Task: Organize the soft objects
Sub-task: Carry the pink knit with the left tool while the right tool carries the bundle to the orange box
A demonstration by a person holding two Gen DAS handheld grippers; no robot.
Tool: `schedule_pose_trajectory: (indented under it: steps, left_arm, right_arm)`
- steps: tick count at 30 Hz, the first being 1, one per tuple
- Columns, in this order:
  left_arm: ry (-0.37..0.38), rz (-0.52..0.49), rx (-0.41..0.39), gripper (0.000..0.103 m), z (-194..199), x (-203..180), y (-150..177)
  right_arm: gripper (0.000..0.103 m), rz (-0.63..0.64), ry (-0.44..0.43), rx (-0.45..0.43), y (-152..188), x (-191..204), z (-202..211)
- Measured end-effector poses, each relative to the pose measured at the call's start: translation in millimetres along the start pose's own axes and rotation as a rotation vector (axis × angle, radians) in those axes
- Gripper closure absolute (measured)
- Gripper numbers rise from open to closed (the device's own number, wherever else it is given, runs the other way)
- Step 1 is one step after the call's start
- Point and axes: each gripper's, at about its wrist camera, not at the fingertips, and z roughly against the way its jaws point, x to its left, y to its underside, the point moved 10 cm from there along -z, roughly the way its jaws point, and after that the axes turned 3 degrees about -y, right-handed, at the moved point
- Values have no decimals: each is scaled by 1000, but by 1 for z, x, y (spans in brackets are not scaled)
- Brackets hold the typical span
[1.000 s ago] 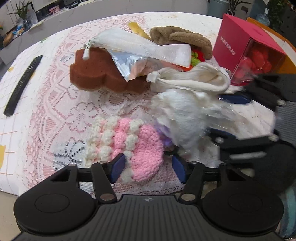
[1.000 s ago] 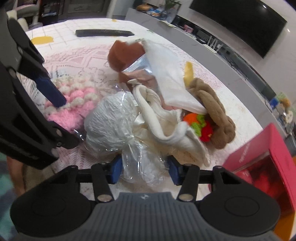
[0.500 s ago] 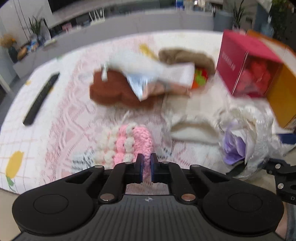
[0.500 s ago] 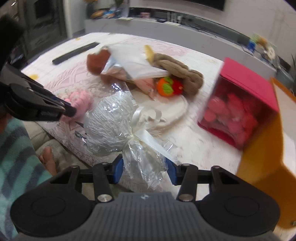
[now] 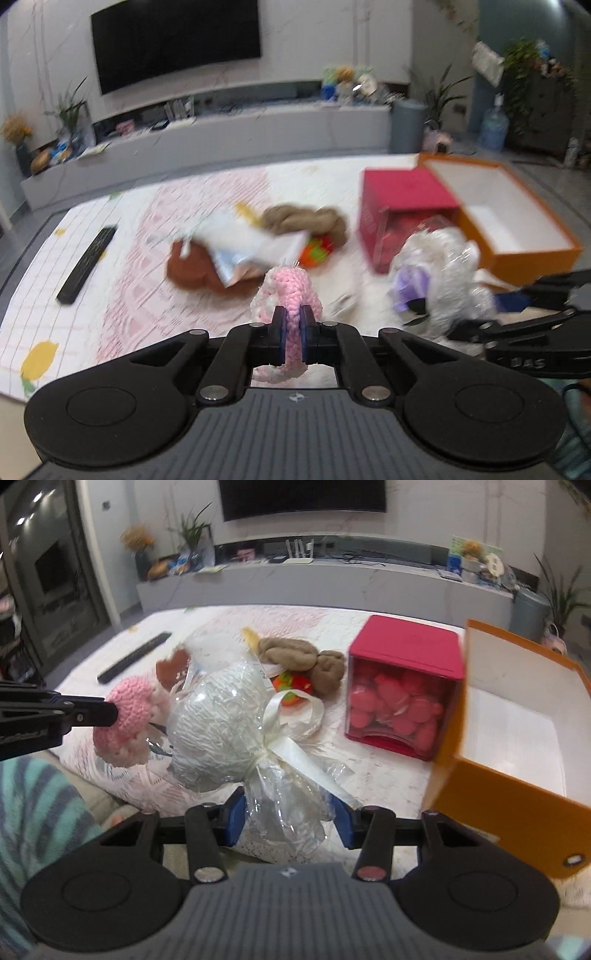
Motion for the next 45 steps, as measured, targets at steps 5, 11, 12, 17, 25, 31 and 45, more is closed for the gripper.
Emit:
schedule_pose_trajectory:
  steps: [5, 11, 12, 17, 25, 31, 45]
  left_arm:
    - [75, -50, -45, 96, 7, -39, -22]
    - [191, -142, -115, 96, 18, -98, -53]
    - [206, -164, -128, 96, 19, -109, -58]
    - [281, -255, -181, 96, 15, -160, -86]
    - [346, -398, -210, 96, -12, -232, -112]
    - [390, -389, -131, 96, -44, -265, -119]
    - [371, -434, 62, 96, -99, -279, -88]
  right_arm:
    - [55, -82, 5, -50, -1, -22, 34]
    - [55, -158, 60, -143, -8, -62, 78]
    - [55, -169, 69, -158, -10, -69, 86]
    - [55, -210, 150, -223, -21, -113, 116]
    - [55, -315, 254, -204, -31, -192, 125]
    - [54, -393, 286, -118, -34, -242, 103]
    - [53, -313, 326, 157, -11, -273, 35]
